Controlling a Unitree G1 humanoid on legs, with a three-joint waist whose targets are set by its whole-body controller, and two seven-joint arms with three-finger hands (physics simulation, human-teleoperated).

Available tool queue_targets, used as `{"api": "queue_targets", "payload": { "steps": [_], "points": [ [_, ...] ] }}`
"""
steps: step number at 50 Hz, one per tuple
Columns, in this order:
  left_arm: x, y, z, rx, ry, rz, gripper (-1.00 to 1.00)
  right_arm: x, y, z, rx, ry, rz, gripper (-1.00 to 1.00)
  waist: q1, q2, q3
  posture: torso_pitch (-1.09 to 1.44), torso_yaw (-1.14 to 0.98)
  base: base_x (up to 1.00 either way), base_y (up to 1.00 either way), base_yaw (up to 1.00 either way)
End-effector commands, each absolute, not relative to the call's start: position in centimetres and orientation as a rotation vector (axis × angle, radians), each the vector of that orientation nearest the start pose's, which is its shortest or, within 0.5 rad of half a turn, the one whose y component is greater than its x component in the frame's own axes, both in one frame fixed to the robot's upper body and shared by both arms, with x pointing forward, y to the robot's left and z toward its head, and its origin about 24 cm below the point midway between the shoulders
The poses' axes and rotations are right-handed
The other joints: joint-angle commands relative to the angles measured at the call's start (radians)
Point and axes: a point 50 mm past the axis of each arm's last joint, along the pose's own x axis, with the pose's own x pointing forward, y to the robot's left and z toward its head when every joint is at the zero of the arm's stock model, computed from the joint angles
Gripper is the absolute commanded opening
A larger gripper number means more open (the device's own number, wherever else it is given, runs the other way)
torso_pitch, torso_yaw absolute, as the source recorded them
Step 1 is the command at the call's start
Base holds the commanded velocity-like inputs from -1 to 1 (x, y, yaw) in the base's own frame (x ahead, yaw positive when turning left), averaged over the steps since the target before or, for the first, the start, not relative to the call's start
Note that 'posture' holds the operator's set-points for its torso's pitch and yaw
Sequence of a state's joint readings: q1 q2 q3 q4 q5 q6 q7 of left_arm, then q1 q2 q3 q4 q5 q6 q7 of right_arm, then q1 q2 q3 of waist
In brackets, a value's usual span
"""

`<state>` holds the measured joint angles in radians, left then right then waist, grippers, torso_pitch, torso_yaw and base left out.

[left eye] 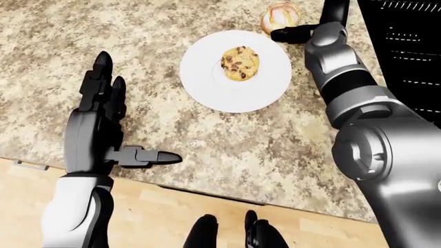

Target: Place the pastries on the plates.

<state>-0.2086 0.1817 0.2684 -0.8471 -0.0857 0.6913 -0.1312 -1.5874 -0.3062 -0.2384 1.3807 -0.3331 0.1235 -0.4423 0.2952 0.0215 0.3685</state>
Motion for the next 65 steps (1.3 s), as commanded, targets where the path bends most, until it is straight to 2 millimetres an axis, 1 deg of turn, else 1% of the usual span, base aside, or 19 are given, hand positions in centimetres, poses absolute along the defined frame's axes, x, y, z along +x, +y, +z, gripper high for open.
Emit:
{"api": "queue_targets", "payload": {
  "steps": [1,2,4,6,8,11,17,19,22,24,26,37,42,45,60,65],
  "points": [
    [21.7,19.2,22.6,0.159,-0.437,0.021,1.00,42.3,-17.1,32.8,-0.343,-0.248,-0.510,0.52,0.002,0.000,-0.038,0.52,0.27,0.00,0.00,0.00],
    [21.6,19.2,22.6,0.155,-0.438,0.020,1.00,42.3,-17.1,32.9,-0.345,-0.252,-0.508,0.47,0.002,0.000,-0.038,0.52,0.27,0.00,0.00,0.00],
    [21.6,19.2,22.7,0.157,-0.440,0.020,1.00,42.3,-16.9,33.0,-0.356,-0.258,-0.496,0.46,0.001,0.000,-0.037,0.52,0.27,0.00,0.00,0.00],
    [21.6,19.2,22.7,0.157,-0.440,0.019,1.00,42.3,-16.8,33.0,-0.358,-0.260,-0.491,0.38,0.001,0.000,-0.036,0.52,0.27,0.00,0.00,0.00],
    [21.6,19.2,22.7,0.156,-0.440,0.018,1.00,42.3,-16.8,33.0,-0.362,-0.264,-0.486,0.37,0.000,0.000,-0.036,0.52,0.27,0.00,0.00,0.00],
    [21.7,19.2,22.8,0.158,-0.440,0.020,1.00,42.4,-16.6,33.0,-0.366,-0.269,-0.477,0.31,-0.001,0.000,-0.035,0.52,0.27,0.00,0.00,0.00],
    [21.7,19.2,22.7,0.160,-0.439,0.022,1.00,42.3,-16.5,33.2,-0.382,-0.281,-0.469,0.14,-0.003,0.000,-0.037,0.52,0.27,0.00,0.00,0.00],
    [21.7,19.2,22.7,0.161,-0.438,0.022,1.00,42.3,-16.3,33.3,-0.390,-0.294,-0.463,0.04,-0.002,0.000,-0.037,0.52,0.27,0.00,0.00,0.00],
    [21.7,19.3,22.6,0.160,-0.438,0.027,1.00,42.4,-16.2,33.3,-0.399,-0.295,-0.455,-0.04,-0.003,0.001,-0.038,0.52,0.27,0.00,0.00,0.00],
    [21.6,19.3,22.6,0.161,-0.438,0.028,1.00,42.4,-16.2,33.3,-0.401,-0.295,-0.453,-0.13,-0.003,0.001,-0.038,0.52,0.27,0.00,0.00,0.00],
    [21.6,19.4,22.6,0.159,-0.440,0.029,1.00,42.3,-16.2,33.3,-0.406,-0.298,-0.453,-0.27,-0.003,0.001,-0.039,0.52,0.27,0.00,0.00,0.00],
    [21.3,19.4,22.8,0.164,-0.444,0.030,1.00,42.3,-16.3,33.5,-0.414,-0.307,-0.460,-0.56,-0.002,0.001,-0.037,0.52,0.27,0.00,0.00,0.00],
    [21.3,19.4,23.0,0.166,-0.446,0.029,1.00,42.2,-16.3,33.8,-0.419,-0.317,-0.467,-0.80,-0.001,-0.001,-0.036,0.52,0.27,0.00,0.00,0.00],
    [21.3,19.4,23.1,0.166,-0.447,0.030,1.00,42.2,-16.4,33.9,-0.421,-0.323,-0.476,-1.00,0.000,-0.002,-0.035,0.52,0.27,0.00,0.00,0.00],
    [21.1,19.5,23.2,0.168,-0.450,0.034,1.00,41.9,-16.8,34.6,-0.394,-0.356,-0.524,-1.00,0.005,-0.004,-0.028,0.52,0.27,0.00,0.00,0.00],
    [21.0,19.6,23.2,0.168,-0.449,0.039,1.00,41.7,-17.1,35.2,-0.387,-0.382,-0.537,-1.00,0.007,-0.003,-0.025,0.52,0.27,0.00,0.00,0.00]
  ]
}}
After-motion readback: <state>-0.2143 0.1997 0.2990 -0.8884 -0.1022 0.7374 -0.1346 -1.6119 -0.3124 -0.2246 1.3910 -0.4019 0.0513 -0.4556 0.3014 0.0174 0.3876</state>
